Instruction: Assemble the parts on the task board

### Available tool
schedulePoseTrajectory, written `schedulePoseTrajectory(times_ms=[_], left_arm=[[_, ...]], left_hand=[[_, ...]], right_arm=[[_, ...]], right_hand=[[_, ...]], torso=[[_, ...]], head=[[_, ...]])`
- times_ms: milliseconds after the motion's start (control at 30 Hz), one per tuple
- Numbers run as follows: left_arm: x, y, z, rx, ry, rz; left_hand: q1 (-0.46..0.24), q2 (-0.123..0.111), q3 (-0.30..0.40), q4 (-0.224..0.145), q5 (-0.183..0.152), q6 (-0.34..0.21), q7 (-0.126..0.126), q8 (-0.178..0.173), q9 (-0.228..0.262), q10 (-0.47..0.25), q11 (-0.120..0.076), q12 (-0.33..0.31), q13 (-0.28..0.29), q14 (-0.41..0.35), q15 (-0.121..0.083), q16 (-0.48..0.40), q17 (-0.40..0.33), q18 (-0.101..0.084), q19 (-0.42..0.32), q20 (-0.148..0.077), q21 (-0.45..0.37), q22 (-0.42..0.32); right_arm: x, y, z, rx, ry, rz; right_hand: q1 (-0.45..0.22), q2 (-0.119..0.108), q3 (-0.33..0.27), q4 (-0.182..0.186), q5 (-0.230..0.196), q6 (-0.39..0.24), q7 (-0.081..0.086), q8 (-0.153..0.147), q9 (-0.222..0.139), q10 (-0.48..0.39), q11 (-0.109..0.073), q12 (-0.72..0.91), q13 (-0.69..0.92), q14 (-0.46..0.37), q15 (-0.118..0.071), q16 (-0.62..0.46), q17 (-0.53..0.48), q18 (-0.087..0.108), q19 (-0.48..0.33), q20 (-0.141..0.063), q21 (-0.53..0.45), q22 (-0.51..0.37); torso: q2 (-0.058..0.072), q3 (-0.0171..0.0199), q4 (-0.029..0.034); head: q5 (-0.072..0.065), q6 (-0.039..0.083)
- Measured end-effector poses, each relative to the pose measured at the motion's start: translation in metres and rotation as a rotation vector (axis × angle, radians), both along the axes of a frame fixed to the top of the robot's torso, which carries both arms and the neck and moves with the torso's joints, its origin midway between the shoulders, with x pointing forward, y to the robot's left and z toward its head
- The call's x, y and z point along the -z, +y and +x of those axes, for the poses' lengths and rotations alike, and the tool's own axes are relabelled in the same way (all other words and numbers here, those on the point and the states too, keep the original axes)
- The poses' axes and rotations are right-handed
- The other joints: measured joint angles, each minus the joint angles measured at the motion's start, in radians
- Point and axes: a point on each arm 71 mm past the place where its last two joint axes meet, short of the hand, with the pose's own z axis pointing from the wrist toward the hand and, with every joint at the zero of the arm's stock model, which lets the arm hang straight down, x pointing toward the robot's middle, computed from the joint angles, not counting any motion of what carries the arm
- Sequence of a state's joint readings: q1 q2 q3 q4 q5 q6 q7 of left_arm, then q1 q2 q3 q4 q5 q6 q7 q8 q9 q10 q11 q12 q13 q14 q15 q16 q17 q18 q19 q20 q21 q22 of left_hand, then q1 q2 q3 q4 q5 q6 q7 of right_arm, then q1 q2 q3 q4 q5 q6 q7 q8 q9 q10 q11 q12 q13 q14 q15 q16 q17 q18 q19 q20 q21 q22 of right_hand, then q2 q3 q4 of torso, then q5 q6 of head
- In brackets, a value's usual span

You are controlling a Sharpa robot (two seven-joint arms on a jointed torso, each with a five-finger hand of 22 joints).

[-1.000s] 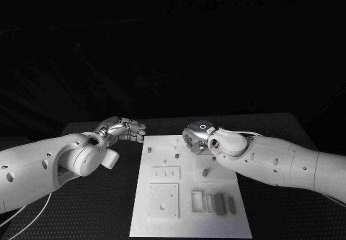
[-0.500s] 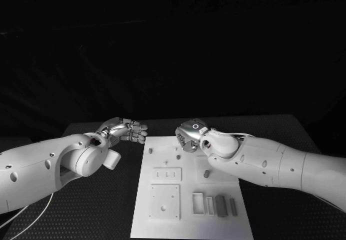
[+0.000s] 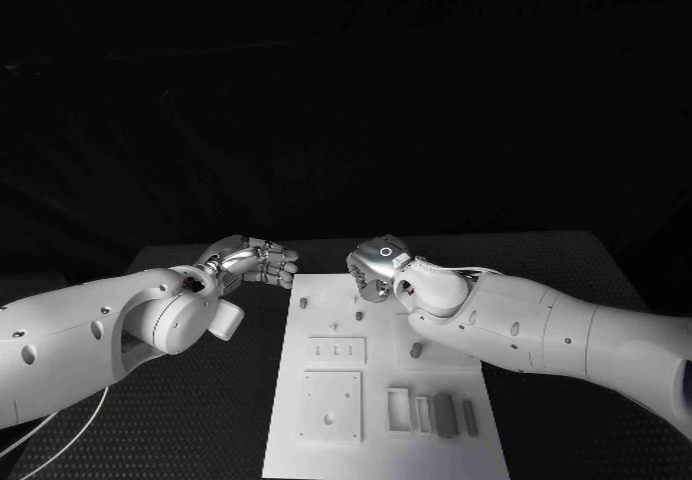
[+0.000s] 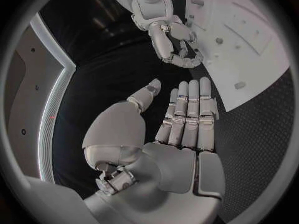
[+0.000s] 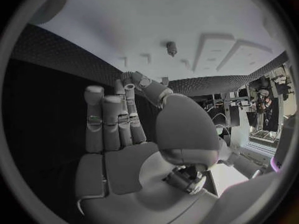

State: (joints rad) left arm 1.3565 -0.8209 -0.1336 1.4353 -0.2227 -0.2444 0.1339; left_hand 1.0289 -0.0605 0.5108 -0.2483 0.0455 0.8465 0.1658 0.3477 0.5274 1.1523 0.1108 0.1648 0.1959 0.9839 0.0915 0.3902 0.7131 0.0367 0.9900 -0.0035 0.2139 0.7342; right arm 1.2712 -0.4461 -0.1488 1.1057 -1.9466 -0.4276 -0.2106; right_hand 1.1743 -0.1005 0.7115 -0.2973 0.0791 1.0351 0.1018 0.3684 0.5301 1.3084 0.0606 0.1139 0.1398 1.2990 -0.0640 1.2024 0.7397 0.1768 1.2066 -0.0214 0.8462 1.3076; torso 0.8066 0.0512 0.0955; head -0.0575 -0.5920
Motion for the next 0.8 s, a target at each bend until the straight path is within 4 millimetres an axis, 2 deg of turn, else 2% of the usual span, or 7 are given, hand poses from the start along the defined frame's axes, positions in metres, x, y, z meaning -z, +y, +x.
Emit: schedulePoseTrajectory(times_ms=[200,300,433,800], left_arm=[[-0.0029,-0.0009,0.0002,0.003,-0.006,0.000],[-0.0043,-0.0015,-0.0001,0.005,-0.008,0.000],[-0.0056,-0.0015,0.0000,0.006,-0.011,0.000],[-0.0071,-0.0024,0.0001,0.009,-0.014,0.001]], left_hand=[[0.000,0.000,0.000,0.000,0.000,0.000,0.000,0.000,0.000,0.000,0.000,0.000,0.001,0.000,0.000,0.000,0.001,0.000,0.000,0.000,0.000,0.000],[0.000,0.000,0.000,0.000,0.000,0.000,0.000,0.000,0.000,0.000,0.000,0.000,0.001,0.000,0.000,0.000,0.001,0.000,0.000,0.000,0.000,0.000],[0.000,0.000,0.000,0.000,0.000,0.000,0.000,-0.004,0.000,0.000,0.000,0.000,0.001,0.000,0.000,0.000,0.001,0.010,0.000,0.000,0.000,0.000],[0.000,0.000,0.000,0.000,0.000,0.000,0.000,-0.004,0.000,0.003,0.003,-0.004,0.002,0.000,0.000,0.000,0.002,0.010,0.000,0.000,0.000,0.001]], right_arm=[[-0.0002,0.0033,0.0015,-0.001,-0.007,-0.001],[-0.0002,0.0036,0.0021,-0.001,-0.008,-0.002],[0.0003,0.0032,0.0031,0.002,-0.008,-0.005],[0.0015,0.0048,0.0053,0.006,-0.007,-0.010]], right_hand=[[0.000,0.000,0.001,0.001,0.000,0.000,0.000,-0.002,0.000,0.000,0.000,0.000,0.000,0.000,0.000,0.000,0.000,0.000,0.002,0.001,0.000,0.000],[0.000,0.000,0.002,0.002,0.000,0.000,0.000,-0.003,0.000,0.000,0.000,0.001,0.000,0.000,0.000,0.000,0.000,0.000,0.002,0.001,0.000,0.000],[0.000,0.000,0.002,0.002,0.000,0.000,0.000,-0.003,0.000,0.000,0.000,0.001,0.000,0.000,0.000,0.000,0.000,0.000,0.002,0.001,0.000,0.000],[0.000,0.000,0.002,0.002,-0.002,0.000,0.000,-0.003,0.002,0.000,0.000,0.001,0.000,-0.002,0.002,0.000,0.000,0.000,0.004,0.000,0.000,0.000]], torso=[[0.002,0.0000,0.0014],[0.002,0.0000,0.0015],[0.004,-0.0001,0.0015],[0.003,-0.0011,-0.0002]], head=[[0.002,0.000],[0.004,-0.002],[0.006,-0.006],[0.008,-0.012]])
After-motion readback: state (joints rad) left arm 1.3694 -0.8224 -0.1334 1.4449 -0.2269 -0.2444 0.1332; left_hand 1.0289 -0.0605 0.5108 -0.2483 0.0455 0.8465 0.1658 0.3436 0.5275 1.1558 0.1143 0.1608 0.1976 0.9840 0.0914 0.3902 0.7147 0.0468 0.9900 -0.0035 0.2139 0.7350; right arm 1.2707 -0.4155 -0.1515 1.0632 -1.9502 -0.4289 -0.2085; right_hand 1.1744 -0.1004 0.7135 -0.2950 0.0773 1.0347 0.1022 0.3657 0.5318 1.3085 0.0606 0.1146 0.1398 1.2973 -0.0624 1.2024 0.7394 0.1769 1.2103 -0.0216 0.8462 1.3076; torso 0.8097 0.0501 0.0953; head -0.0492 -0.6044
